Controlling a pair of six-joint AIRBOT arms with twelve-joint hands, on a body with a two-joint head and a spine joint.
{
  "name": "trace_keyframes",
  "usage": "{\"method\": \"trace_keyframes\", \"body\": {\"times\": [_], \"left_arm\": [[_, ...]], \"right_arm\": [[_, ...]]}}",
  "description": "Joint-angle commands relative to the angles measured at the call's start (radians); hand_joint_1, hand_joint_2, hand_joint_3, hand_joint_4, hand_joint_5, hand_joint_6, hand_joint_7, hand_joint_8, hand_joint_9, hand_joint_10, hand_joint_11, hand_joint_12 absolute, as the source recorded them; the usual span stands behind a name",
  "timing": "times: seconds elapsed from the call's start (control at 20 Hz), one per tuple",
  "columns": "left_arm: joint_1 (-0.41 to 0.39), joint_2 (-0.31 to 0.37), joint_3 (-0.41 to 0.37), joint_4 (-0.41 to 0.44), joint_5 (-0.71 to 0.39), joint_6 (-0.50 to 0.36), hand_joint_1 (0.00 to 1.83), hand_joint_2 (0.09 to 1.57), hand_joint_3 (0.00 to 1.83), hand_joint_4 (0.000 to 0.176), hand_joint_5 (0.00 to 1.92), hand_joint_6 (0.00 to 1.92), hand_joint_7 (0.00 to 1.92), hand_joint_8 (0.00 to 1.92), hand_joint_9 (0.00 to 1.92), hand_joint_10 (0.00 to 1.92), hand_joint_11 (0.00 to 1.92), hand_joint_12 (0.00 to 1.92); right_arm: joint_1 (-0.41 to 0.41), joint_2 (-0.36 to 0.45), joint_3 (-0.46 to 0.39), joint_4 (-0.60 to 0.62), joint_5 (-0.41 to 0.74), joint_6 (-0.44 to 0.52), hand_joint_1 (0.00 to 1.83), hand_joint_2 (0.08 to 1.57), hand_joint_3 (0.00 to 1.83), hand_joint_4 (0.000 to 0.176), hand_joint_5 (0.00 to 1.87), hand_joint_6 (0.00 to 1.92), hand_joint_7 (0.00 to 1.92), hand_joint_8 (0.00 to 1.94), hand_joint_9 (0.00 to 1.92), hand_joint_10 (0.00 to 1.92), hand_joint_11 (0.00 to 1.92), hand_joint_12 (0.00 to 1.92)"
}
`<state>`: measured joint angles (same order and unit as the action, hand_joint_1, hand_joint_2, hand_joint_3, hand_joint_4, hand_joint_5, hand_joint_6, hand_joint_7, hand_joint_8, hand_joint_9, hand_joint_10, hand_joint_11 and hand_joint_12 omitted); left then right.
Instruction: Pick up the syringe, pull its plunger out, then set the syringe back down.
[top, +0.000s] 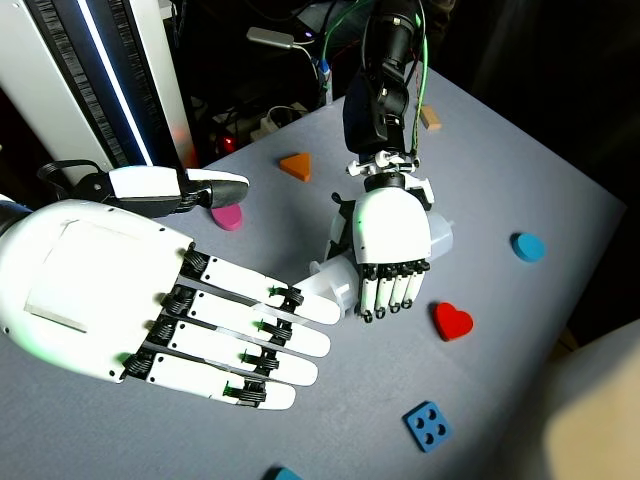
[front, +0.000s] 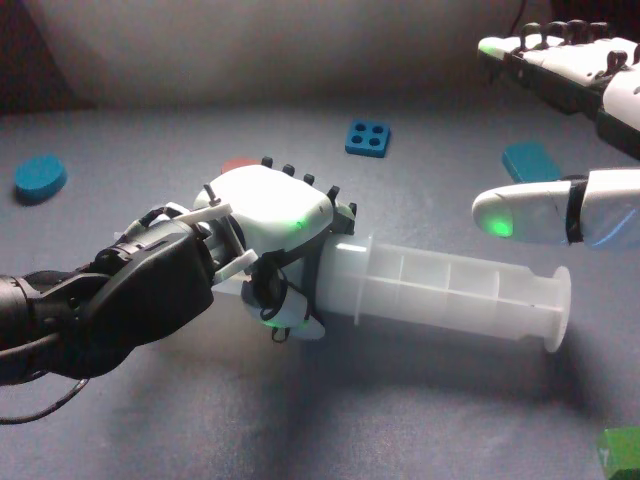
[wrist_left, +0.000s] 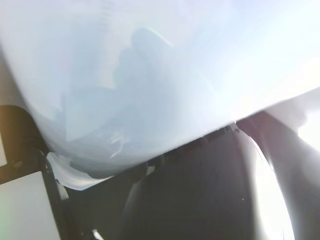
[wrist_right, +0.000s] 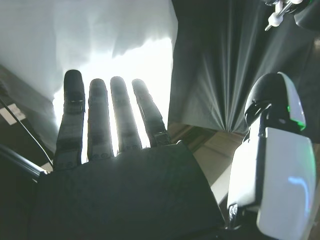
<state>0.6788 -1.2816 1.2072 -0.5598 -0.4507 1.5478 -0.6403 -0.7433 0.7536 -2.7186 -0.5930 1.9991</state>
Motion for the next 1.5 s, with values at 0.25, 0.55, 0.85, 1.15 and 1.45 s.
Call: {"method": "trace_keyframes", "body": {"times": [0.25,0.55,0.85,1.15,1.45], "left_arm": [[0.010,-0.014,0.010,0.053,-0.088,-0.026,1.24,1.07,0.00,0.010,1.09,0.85,1.04,0.87,0.96,0.49,0.82,0.92],[0.002,-0.016,0.007,0.053,-0.088,-0.028,0.56,1.09,0.00,0.000,0.70,0.01,0.70,0.00,0.67,0.00,0.36,0.82],[0.000,-0.016,-0.009,0.053,-0.088,-0.028,0.23,0.99,0.00,0.000,0.27,0.00,0.25,0.00,0.21,0.00,0.00,0.73],[-0.013,-0.006,-0.016,0.053,-0.088,-0.028,0.11,0.95,0.00,0.000,0.05,0.00,0.02,0.00,0.00,0.00,0.00,0.26],[-0.044,0.044,-0.044,0.003,-0.082,0.015,0.11,0.94,0.00,0.000,0.04,0.00,0.00,0.00,0.00,0.00,0.00,0.27]], "right_arm": [[0.006,-0.004,0.001,-0.026,-0.125,0.009,0.13,0.92,0.00,0.000,0.03,0.00,0.05,0.00,0.06,0.00,0.00,0.54],[0.007,-0.004,0.003,-0.026,-0.130,0.012,0.13,0.92,0.00,0.000,0.02,0.00,0.03,0.00,0.05,0.00,0.00,0.60],[0.007,-0.005,0.006,-0.026,-0.134,0.013,0.16,0.91,0.00,0.000,0.05,0.00,0.07,0.00,0.08,0.01,0.00,0.67],[0.007,-0.005,0.007,-0.026,-0.135,0.013,0.15,0.92,0.00,0.000,0.02,0.00,0.04,0.00,0.05,0.00,0.00,0.56],[0.006,-0.005,0.007,-0.026,-0.136,0.012,0.13,0.93,0.00,0.000,0.01,0.00,0.03,0.00,0.05,0.00,0.00,0.50]]}}
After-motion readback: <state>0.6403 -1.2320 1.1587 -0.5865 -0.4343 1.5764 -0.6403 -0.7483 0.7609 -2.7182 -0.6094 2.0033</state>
